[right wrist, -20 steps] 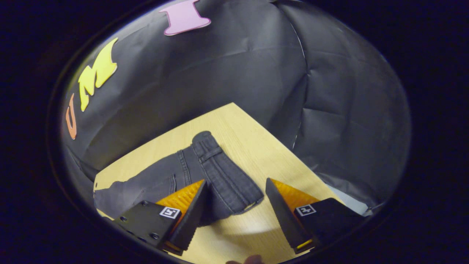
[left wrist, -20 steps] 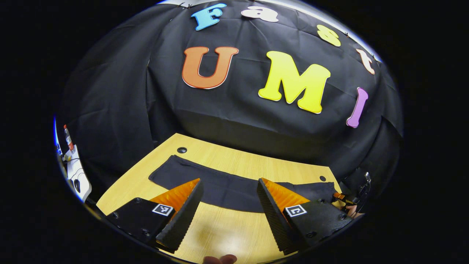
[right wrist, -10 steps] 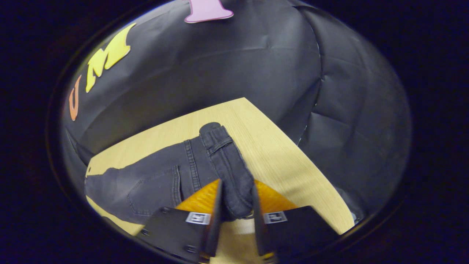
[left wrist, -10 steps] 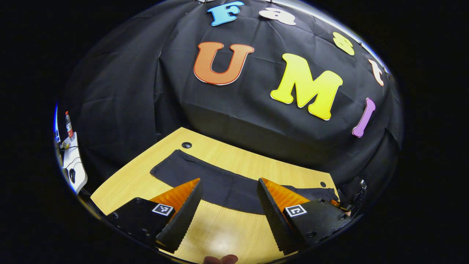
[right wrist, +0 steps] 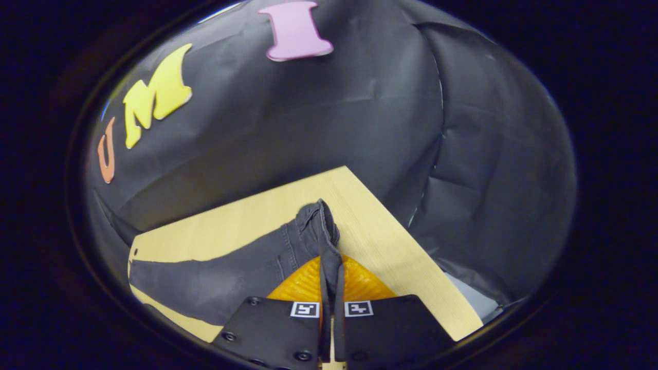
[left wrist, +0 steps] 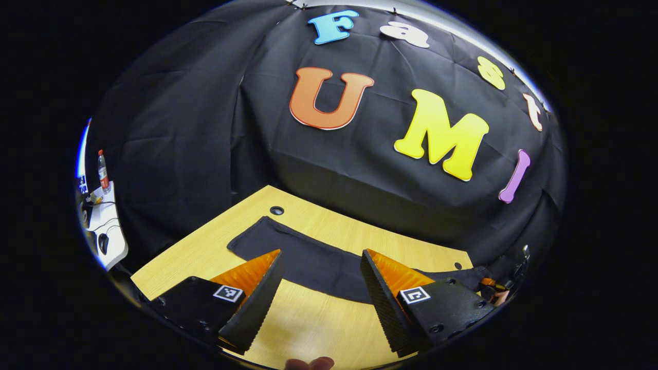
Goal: Grasp the waist and the cuffs of the jeans and fold them to make the two legs overlap; first hold the waist and fold one-third of the jeans toward the cuffs, then hold the cuffs and fold the remaining one-third in the same direction to finish folding.
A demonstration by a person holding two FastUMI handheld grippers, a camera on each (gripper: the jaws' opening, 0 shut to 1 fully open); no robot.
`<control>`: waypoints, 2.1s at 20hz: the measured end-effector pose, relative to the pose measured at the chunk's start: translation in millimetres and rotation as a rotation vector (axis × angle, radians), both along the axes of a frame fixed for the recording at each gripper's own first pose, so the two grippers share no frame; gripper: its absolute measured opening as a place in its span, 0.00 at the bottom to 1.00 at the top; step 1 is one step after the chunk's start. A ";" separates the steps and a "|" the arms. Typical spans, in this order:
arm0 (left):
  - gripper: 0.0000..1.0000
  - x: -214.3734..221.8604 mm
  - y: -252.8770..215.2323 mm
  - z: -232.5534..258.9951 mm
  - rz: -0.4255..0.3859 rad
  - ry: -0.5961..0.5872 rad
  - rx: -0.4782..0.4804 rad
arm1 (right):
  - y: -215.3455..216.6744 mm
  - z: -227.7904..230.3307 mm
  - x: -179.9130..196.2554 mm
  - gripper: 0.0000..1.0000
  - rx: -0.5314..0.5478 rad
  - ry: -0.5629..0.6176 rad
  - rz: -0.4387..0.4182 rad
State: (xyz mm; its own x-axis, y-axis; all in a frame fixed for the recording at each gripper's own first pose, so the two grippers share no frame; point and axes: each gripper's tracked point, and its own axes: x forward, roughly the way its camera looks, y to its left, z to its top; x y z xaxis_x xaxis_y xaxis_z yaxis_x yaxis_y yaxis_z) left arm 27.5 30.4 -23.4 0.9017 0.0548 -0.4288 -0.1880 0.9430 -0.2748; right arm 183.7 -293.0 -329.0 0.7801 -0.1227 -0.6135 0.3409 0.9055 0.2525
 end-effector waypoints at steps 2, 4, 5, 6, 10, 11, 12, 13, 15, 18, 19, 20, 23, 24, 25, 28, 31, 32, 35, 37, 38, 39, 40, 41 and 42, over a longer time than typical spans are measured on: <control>0.95 -1.2 9.8 -3.4 0.003 -0.007 -0.008 | 27.4 32.2 1.5 0.04 -0.017 -0.038 0.049; 0.95 -2.5 18.1 -5.1 0.000 -0.017 -0.015 | 57.7 58.8 -2.0 0.04 -0.062 -0.064 0.115; 0.95 -3.6 22.9 -6.3 0.001 -0.023 -0.021 | 72.1 68.9 -2.9 0.03 -0.070 -0.077 0.145; 0.95 -3.6 27.4 -7.5 -0.001 -0.030 -0.029 | 89.4 79.0 -1.8 0.04 -0.071 -0.086 0.168; 0.95 -3.6 53.4 -6.7 -0.002 -0.064 0.003 | 171.8 113.9 3.9 0.03 -0.076 -0.113 0.253; 0.95 -3.1 57.4 -5.5 -0.009 -0.076 0.008 | 190.7 122.2 3.1 0.03 -0.078 -0.119 0.274; 0.95 -3.8 62.7 -2.9 -0.011 -0.086 0.012 | 211.7 132.4 4.4 0.03 -0.083 -0.127 0.295; 0.95 -5.0 69.0 -2.9 -0.012 -0.093 0.023 | 232.1 138.6 4.7 0.03 -0.089 -0.134 0.316; 0.95 -5.4 81.5 -1.6 -0.015 -0.111 0.062 | 282.6 150.2 5.1 0.03 -0.096 -0.146 0.367; 0.95 -6.7 93.8 0.3 -0.022 -0.135 0.056 | 357.1 165.1 4.5 0.03 -0.099 -0.172 0.448; 0.95 -6.9 98.7 0.6 -0.020 -0.138 0.045 | 384.0 166.7 4.6 0.03 -0.091 -0.179 0.473; 0.95 -7.9 104.6 -1.7 -0.012 -0.138 0.032 | 409.8 167.9 4.7 0.03 -0.085 -0.186 0.497; 0.95 -13.5 123.3 -8.4 0.013 -0.143 0.002 | 475.0 144.0 6.8 0.00 -0.082 -0.167 0.548; 0.95 -14.5 132.0 -12.2 0.028 -0.134 0.002 | 491.7 128.5 9.6 0.03 -0.087 -0.155 0.557; 0.95 -15.9 139.8 -14.9 0.043 -0.129 -0.003 | 507.7 111.2 9.2 0.03 -0.085 -0.134 0.563; 0.95 -23.2 158.2 -23.4 0.066 -0.114 -0.022 | 542.7 63.3 5.4 0.03 -0.107 -0.067 0.595; 0.95 -32.8 179.4 -35.5 0.093 -0.093 -0.029 | 566.1 26.9 0.2 0.03 -0.172 -0.027 0.643; 0.95 -35.3 184.9 -40.8 0.101 -0.085 -0.040 | 571.1 17.4 -1.4 0.03 -0.188 -0.013 0.650; 0.95 -37.6 195.4 -50.2 0.116 -0.065 -0.068 | 580.6 -10.4 -5.5 0.03 -0.245 0.023 0.679; 0.95 -36.0 197.1 -53.2 0.118 -0.058 -0.083 | 587.3 -21.6 -8.2 0.03 -0.263 0.037 0.714; 0.95 -35.1 196.2 -55.0 0.113 -0.055 -0.089 | 592.5 -22.5 -11.7 0.07 -0.233 0.048 0.745; 0.95 -34.3 196.4 -55.6 0.109 -0.052 -0.091 | 595.3 -20.4 -16.5 0.12 -0.228 0.046 0.764; 0.95 -33.3 195.6 -56.1 0.103 -0.050 -0.089 | 596.9 -14.1 -17.2 0.19 -0.237 0.029 0.777; 0.95 -32.3 195.5 -56.8 0.099 -0.050 -0.087 | 604.1 -8.0 -19.6 0.26 -0.236 0.010 0.786; 0.95 -31.5 194.9 -57.6 0.094 -0.049 -0.087 | 605.1 -0.1 -20.2 0.37 -0.235 -0.008 0.786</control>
